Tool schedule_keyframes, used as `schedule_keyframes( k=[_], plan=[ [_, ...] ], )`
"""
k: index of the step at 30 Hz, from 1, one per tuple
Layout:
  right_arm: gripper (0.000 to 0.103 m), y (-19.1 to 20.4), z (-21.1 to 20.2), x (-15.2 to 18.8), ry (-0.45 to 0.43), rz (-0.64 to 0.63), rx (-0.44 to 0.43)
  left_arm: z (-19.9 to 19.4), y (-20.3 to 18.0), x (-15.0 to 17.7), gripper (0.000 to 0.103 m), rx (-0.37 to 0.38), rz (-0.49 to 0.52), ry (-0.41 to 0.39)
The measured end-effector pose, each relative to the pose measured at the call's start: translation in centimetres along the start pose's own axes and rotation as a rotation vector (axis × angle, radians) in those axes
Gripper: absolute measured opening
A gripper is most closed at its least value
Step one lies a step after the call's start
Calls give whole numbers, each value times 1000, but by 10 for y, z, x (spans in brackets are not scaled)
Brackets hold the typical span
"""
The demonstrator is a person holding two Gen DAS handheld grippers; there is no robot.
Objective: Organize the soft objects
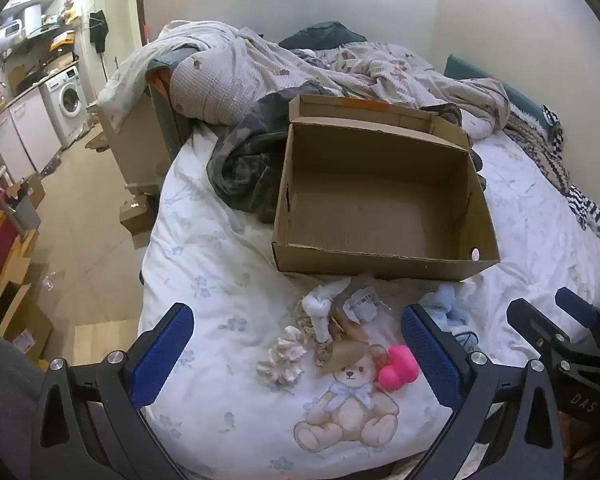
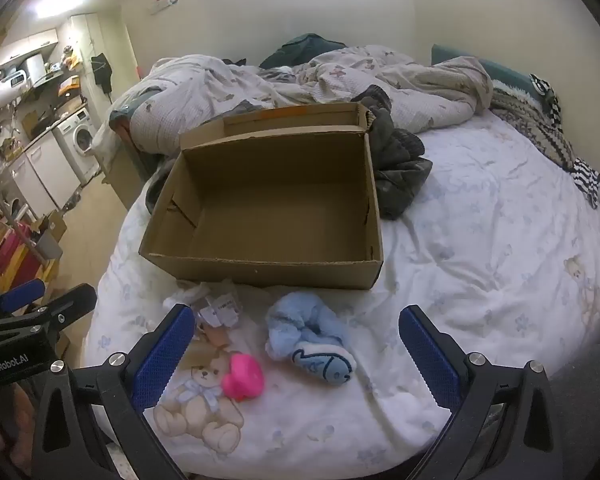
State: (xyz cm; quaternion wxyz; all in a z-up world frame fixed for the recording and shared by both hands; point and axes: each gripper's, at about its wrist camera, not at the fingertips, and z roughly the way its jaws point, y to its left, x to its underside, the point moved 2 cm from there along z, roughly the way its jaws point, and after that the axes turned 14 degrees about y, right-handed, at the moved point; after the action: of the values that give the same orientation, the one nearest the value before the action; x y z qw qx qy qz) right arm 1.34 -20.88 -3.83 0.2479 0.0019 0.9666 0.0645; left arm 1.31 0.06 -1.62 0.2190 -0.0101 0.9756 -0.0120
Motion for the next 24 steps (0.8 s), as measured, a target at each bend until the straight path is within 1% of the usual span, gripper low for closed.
schedule_keyframes(
  k=[7,9,10,24],
  plan=[
    [103,0,1,0,6,-7,0,0,2,-2,103,-4,2,0],
    [103,1,1,1,5,-9,1,1,3,1,103,-2,3,0],
    [103,-4,0,-1,6,3,-7,1,4,2,103,-4,4,-1],
    [103,2,-1,-1,9,8,-13,3,5,3,103,-6,-1,5]
  ],
)
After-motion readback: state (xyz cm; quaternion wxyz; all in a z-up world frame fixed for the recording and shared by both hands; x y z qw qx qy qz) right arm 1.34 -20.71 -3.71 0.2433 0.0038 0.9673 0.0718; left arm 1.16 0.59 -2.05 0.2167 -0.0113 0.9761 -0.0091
